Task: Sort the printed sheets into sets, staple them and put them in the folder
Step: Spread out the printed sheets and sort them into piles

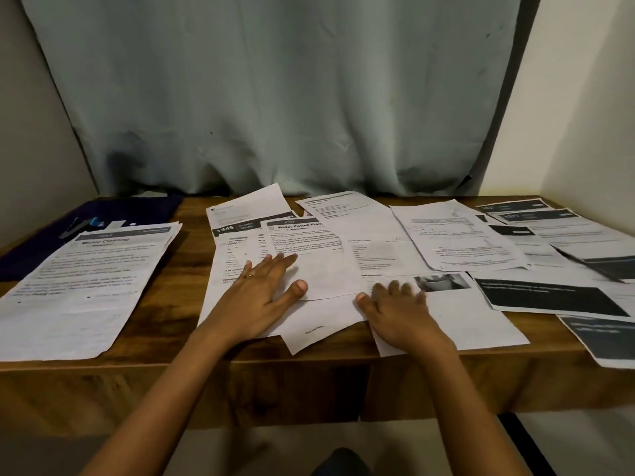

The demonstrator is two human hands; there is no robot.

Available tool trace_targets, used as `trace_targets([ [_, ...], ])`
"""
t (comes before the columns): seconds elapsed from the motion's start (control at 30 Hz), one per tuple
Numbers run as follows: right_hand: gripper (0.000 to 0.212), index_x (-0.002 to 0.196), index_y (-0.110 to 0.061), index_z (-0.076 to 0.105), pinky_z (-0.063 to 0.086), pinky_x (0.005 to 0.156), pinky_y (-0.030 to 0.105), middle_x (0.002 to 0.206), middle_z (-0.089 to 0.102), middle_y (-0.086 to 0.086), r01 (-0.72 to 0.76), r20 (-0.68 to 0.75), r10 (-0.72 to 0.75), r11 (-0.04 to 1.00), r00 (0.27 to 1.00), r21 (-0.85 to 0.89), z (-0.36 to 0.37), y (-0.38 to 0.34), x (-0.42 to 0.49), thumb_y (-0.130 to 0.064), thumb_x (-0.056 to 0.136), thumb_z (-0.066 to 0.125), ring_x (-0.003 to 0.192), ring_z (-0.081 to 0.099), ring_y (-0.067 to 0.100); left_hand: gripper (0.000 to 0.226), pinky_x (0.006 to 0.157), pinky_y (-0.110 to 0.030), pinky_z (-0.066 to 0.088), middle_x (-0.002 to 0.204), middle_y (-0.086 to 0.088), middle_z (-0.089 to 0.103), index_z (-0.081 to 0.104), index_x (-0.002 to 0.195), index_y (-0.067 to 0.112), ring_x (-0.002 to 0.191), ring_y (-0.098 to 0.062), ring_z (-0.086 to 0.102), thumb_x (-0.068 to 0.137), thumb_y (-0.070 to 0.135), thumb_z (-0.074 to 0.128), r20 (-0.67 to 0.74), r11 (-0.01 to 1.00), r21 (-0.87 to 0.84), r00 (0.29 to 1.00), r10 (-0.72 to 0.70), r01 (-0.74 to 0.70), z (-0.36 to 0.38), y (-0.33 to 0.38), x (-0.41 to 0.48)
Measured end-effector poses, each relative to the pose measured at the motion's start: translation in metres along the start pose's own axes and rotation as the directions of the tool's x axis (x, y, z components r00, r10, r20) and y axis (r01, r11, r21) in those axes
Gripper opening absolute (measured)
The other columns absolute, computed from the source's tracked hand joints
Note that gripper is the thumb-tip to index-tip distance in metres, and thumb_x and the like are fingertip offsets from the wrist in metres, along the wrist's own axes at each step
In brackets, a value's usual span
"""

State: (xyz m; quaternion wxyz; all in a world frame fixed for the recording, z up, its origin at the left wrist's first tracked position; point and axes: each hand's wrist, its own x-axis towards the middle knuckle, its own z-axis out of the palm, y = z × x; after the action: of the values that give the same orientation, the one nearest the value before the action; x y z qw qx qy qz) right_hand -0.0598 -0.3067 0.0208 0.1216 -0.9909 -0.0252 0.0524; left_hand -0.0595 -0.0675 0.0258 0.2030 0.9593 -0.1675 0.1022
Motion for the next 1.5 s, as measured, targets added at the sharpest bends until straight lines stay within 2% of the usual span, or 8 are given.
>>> trace_targets([
  [0.43,0.047,0.148,-0.013,0.031,0.019,0.114,0.028,0.154,0.03,0.007,0.364,-0.075,-0.363,0.852,0.929,0.376,0.007,-0.029,-0.012,-0.03,0.104,0.031,0.143,0.024,0.021,0.08,0.117,-0.034,-0.003,0.16,0.006,0.009,0.007,0.154,0.027,0.148,-0.019,0.003,0.087,0.07,0.013,0.103,0.988,-0.106,0.989,-0.103,0.113,0.034,0.017,0.021],
  [0.57,0.05,0.136,-0.003,0.044,0.029,0.112,0.038,0.141,0.045,0.017,0.13,-0.341,-0.021,0.946,0.94,0.297,-0.002,0.008,0.006,-0.035,0.098,0.043,0.133,0.038,0.029,0.083,0.117,-0.036,-0.003,0.161,0.004,0.008,0.006,0.154,0.027,0.148,-0.022,0.002,0.085,0.072,0.014,0.12,0.989,-0.053,0.984,-0.132,0.14,0.032,0.016,0.023],
  [0.67,0.06,0.13,-0.002,0.043,0.032,0.106,0.041,0.134,0.048,0.022,-0.18,-0.284,0.223,0.969,0.933,0.169,-0.004,0.028,0.014,-0.046,0.09,0.05,0.128,0.039,0.036,0.094,0.118,-0.039,-0.003,0.161,0.0,0.008,0.003,0.154,0.026,0.148,-0.024,0.003,0.081,0.082,0.014,0.129,0.988,-0.055,0.983,-0.133,0.141,0.037,0.012,0.026],
  [0.9,0.067,0.129,-0.005,0.044,0.04,0.101,0.043,0.132,0.05,0.018,-0.256,-0.281,0.334,0.925,0.9,0.28,-0.013,0.025,0.021,-0.041,0.079,0.071,0.124,0.044,0.036,0.1,0.118,-0.039,-0.004,0.161,0.007,0.005,-0.004,0.154,0.027,0.149,-0.022,0.003,0.075,0.084,0.018,0.145,0.969,-0.193,0.981,-0.129,0.156,0.04,0.01,0.033],
  [1.03,0.024,0.111,-0.003,0.059,0.041,0.072,0.03,0.108,0.063,0.016,-0.157,-0.372,0.335,0.887,0.866,0.434,-0.02,0.026,0.023,-0.012,0.089,0.058,0.103,0.058,0.034,0.094,0.117,-0.039,-0.007,0.16,0.007,0.012,-0.007,0.153,0.03,0.148,-0.021,0.009,0.08,0.082,0.022,0.161,0.94,-0.293,0.978,-0.133,0.176,0.031,0.011,0.036],
  [1.17,0.001,0.091,-0.01,0.061,0.036,0.069,0.026,0.085,0.058,0.003,0.11,-0.412,0.247,0.732,0.877,0.673,-0.032,0.009,0.016,-0.011,0.091,0.061,0.085,0.054,0.021,0.083,0.119,-0.038,0.005,0.157,0.016,0.015,-0.004,0.151,0.037,0.145,-0.014,0.015,0.085,0.063,0.04,0.037,0.866,-0.483,0.991,-0.132,0.133,0.009,0.018,0.029],
  [1.3,0.006,0.09,-0.01,0.067,0.049,0.071,0.031,0.082,0.066,0.001,0.175,-0.338,0.194,0.569,0.921,0.804,-0.029,-0.029,0.027,-0.016,0.088,0.066,0.082,0.062,0.022,0.075,0.102,-0.026,0.034,0.128,0.046,0.021,0.003,0.142,0.047,0.121,0.006,0.035,0.094,0.03,0.058,-0.16,0.84,-0.543,0.98,-0.122,0.015,-0.03,0.013,0.007],
  [1.5,0.021,0.111,-0.009,0.063,0.045,0.068,0.025,0.108,0.065,0.004,0.232,-0.313,0.026,0.611,0.949,0.757,0.0,-0.098,0.036,-0.018,0.092,0.06,0.091,0.059,0.017,0.083,0.114,-0.04,0.026,0.159,0.01,0.014,0.01,0.151,0.036,0.141,-0.016,0.023,0.091,0.008,0.061,-0.197,0.91,-0.373,0.943,-0.267,0.179,-0.073,-0.037,-0.035],
])
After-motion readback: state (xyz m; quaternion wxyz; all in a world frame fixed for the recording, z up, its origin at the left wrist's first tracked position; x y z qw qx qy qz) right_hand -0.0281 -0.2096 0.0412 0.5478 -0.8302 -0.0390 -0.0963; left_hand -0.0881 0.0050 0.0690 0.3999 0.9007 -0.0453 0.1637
